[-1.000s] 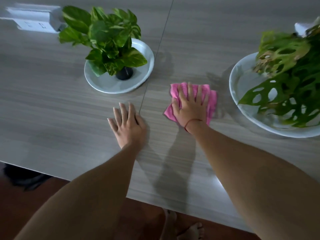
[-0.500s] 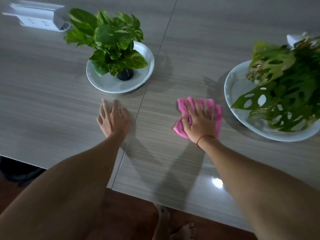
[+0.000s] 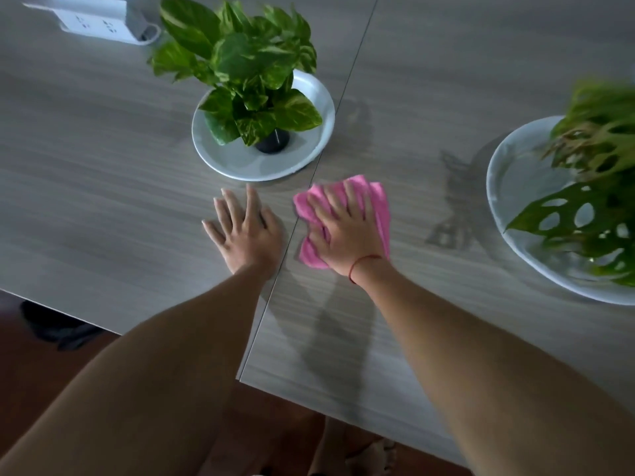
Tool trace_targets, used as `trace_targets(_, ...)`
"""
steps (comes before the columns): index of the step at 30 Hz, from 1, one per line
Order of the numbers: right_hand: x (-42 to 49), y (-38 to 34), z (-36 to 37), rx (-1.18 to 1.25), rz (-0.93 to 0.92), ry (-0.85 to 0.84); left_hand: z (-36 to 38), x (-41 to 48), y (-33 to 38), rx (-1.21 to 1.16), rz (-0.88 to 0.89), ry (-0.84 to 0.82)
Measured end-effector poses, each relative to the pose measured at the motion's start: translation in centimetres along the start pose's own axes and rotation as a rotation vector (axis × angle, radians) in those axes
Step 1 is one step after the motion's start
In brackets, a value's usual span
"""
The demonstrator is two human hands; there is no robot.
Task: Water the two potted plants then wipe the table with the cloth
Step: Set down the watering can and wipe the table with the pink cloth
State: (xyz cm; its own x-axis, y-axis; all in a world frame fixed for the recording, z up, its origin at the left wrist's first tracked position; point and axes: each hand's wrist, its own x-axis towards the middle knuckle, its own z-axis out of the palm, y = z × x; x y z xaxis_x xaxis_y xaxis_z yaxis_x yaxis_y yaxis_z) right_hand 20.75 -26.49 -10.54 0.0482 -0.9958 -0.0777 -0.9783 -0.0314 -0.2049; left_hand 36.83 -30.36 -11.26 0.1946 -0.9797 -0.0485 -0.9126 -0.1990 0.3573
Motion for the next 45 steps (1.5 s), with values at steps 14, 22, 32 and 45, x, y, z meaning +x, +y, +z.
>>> trace_targets(14,1.7,-2.1,0.4,0.077,0.346,0.053,0.1,-0.1,0.1,0.015,0.01,0.027)
trace_targets(22,-0.8,-0.7,0.0,0.073,0.127,-0.026,-0.4,-0.2,0.3,0.048,0.025,-0.009)
trace_targets(32,-9.0,7.7,-1.2,0.083,0.321,-0.005,-0.1,-8.0,6.5,0.028,0.201,-0.119)
trace_targets(45,-28.6,18.6,-1.6,0.062,0.552,0.148,5.4,-23.1,13.2,0.005,0.187,-0.102)
